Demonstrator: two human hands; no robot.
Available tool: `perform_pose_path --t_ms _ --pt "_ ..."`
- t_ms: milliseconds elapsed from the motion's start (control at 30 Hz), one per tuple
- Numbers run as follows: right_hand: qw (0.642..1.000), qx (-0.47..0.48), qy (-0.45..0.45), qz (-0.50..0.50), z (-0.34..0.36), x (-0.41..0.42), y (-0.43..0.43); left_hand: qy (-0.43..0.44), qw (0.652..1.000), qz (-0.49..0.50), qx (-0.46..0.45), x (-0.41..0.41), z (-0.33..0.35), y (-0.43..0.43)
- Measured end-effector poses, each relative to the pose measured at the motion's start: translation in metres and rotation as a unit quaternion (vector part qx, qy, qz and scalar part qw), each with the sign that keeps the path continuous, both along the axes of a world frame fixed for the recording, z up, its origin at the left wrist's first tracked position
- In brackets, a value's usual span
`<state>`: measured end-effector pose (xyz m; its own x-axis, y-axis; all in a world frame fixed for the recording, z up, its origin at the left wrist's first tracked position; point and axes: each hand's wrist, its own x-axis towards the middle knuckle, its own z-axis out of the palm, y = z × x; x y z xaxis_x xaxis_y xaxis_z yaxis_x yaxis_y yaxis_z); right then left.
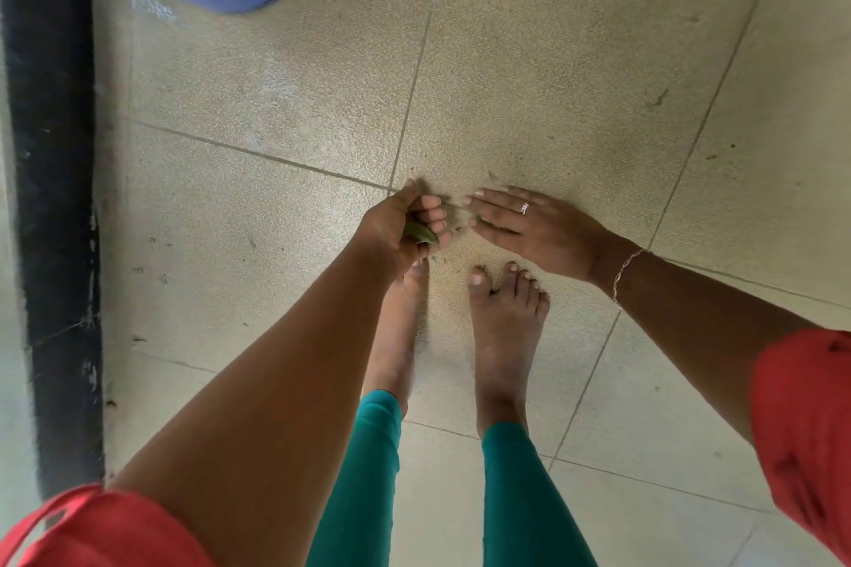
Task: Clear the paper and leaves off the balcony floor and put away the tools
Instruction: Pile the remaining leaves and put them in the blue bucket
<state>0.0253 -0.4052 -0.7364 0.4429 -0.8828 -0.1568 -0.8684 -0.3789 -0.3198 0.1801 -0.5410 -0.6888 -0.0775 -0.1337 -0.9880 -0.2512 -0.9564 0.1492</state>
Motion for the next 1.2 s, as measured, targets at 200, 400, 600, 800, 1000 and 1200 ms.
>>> perform_pose_path --t_ms 200,400,600,800,1000,1200 --pt "0.993 0.099 -0.007 -0.056 0.013 0.011 -0.025 0.006 1.000 -0.012 -0.003 0.000 0.001 0.003" --pt "0.960 0.031 -0.129 -0.246 0.030 0.030 -0.036 0.032 0.998 -0.060 -0.003 0.001 -0.001 0.004" --pt "0.912 -0.033 -0.211 -0.352 0.054 0.080 -0.038 0.103 0.992 -0.067 0.040 -0.006 -0.002 0.012" --pt "0.794 -0.010 -0.251 -0.554 0.059 0.075 0.003 0.091 0.993 -0.076 0.024 -0.004 0.001 0.008" --pt "0.730 0.161 -0.098 -0.657 0.019 0.077 0.044 0.071 0.995 -0.074 0.000 0.008 -0.006 -0.005" --pt "0.897 0.113 0.014 -0.427 0.001 0.084 0.011 0.054 0.996 -0.064 -0.013 0.017 -0.011 -0.014"
